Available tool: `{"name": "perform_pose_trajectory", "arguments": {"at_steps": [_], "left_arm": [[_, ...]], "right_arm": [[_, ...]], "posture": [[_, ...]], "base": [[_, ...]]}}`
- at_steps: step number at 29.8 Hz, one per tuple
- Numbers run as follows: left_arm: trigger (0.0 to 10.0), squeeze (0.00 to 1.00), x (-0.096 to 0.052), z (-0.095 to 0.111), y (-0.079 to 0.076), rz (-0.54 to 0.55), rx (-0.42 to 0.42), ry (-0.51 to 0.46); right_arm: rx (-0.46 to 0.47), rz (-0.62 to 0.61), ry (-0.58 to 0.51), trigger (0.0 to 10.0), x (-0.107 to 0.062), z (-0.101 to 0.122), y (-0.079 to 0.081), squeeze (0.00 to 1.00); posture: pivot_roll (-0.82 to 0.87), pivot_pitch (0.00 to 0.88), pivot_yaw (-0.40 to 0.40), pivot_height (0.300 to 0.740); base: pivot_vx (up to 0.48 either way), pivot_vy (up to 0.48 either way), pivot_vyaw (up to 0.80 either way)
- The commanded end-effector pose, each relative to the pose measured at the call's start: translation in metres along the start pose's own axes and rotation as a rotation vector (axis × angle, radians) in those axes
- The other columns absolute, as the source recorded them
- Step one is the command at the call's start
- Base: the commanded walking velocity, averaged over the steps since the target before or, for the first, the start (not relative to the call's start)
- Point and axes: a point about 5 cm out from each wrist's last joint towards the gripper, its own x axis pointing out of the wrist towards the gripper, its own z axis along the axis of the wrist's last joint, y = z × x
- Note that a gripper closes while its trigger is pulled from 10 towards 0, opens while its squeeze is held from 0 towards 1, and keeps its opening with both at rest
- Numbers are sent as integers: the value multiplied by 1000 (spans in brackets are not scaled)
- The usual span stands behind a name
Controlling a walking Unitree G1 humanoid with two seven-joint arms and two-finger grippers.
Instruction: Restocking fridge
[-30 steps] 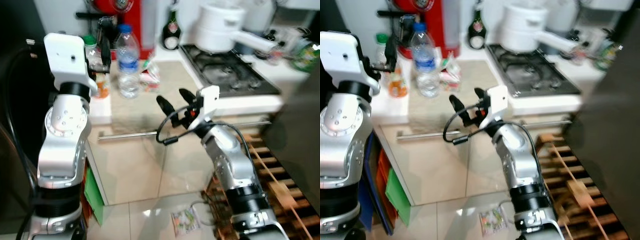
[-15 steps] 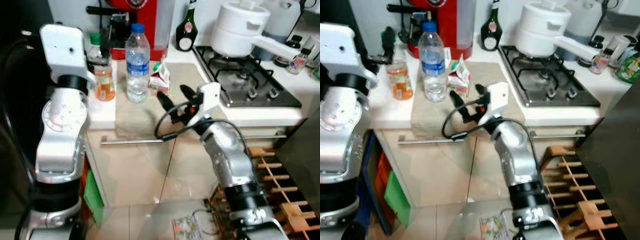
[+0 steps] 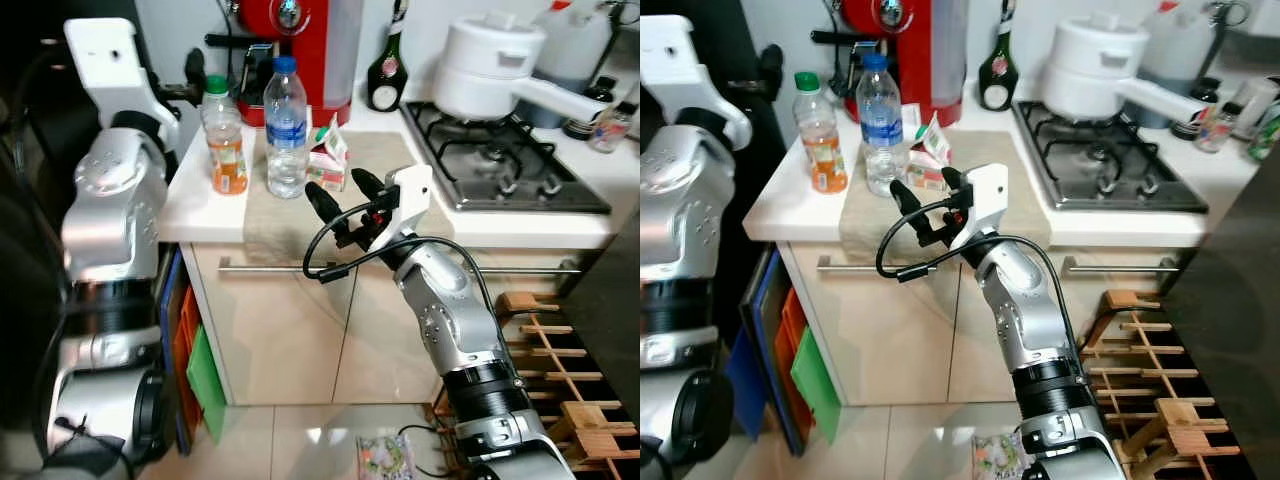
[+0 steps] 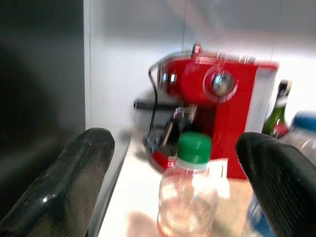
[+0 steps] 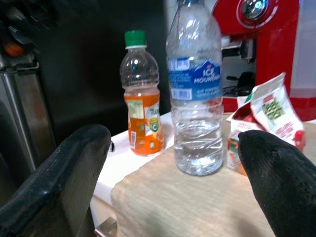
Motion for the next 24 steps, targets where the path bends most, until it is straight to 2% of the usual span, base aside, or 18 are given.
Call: {"name": "perform_pose_trajectory", "arguments": {"at_steps": [1,2,4,5,6,7,8,9,10,12,13,15,16,17,18,19,21,24], "left_arm": [[10000,0,2,5,-2,-18,52,-17],[10000,0,1,8,-3,-20,66,-29],[10000,0,-22,18,0,-17,88,-106],[10000,0,-22,18,0,-17,88,-106],[10000,0,-35,20,1,-23,116,-130],[10000,0,-35,20,1,-23,116,-130],[10000,0,-68,18,-2,-62,191,-155],[10000,0,-86,9,-5,-87,198,-112],[10000,0,-86,9,-5,-87,198,-112],[10000,0,-118,-8,-10,-118,180,-36],[10000,0,-133,-12,-15,-163,133,-36],[10000,0,-166,-13,-24,-188,157,-105],[10000,0,-177,-13,-26,-185,169,-130],[10000,0,-185,-19,-23,-97,128,-125],[10000,0,-189,-24,-20,-30,90,-113],[10000,0,-191,-26,-18,24,88,-103],[10000,0,-190,-26,-18,54,110,-107],[10000,0,-176,-20,-14,93,133,-121]], "right_arm": [[-5,22,-6,10000,1,2,5,0],[-6,22,-5,10000,0,1,6,0],[-51,-19,-32,10000,-8,9,6,0],[-51,-19,-32,10000,-8,9,6,0],[-89,-35,-46,10000,-14,14,6,0],[-89,-35,-46,10000,-14,14,6,0],[-185,-89,-45,10000,-33,20,4,0],[-222,-124,-32,10000,-47,19,2,0],[-222,-124,-32,10000,-47,19,2,0],[-254,-189,-30,10000,-70,20,0,0],[-263,-232,-44,10000,-79,22,-3,0],[-327,-325,-89,10000,-94,27,-11,0],[-355,-351,-107,10000,-98,29,-13,0],[-384,-345,-141,10000,-100,32,-12,0],[-401,-336,-163,10000,-101,34,-11,0],[-415,-341,-178,10000,-101,37,-11,0],[-427,-367,-189,10000,-100,39,-13,0],[-458,-361,-189,10000,-92,39,-15,0]], "posture": [[-36,0,5,740],[-40,0,10,740],[-53,0,32,740],[-53,0,32,740],[-53,0,32,740],[-53,0,32,740],[-23,0,5,740],[-13,0,-2,740],[-13,0,-2,740],[0,0,-15,740],[5,0,-27,740],[10,0,-45,740],[13,0,-51,740],[11,0,-57,740],[9,0,-60,740],[12,0,-77,740],[13,0,-83,740],[12,0,-83,740]], "base": [[0,0,0],[0,0,0],[0,0,0],[0,0,0],[0,0,0],[0,0,0],[0,0,0],[0,0,0],[0,0,0],[0,0,0],[0,0,0],[0,0,0],[0,0,0],[0,0,0],[0,0,0],[0,0,0],[0,0,0],[0,96,0]]}}
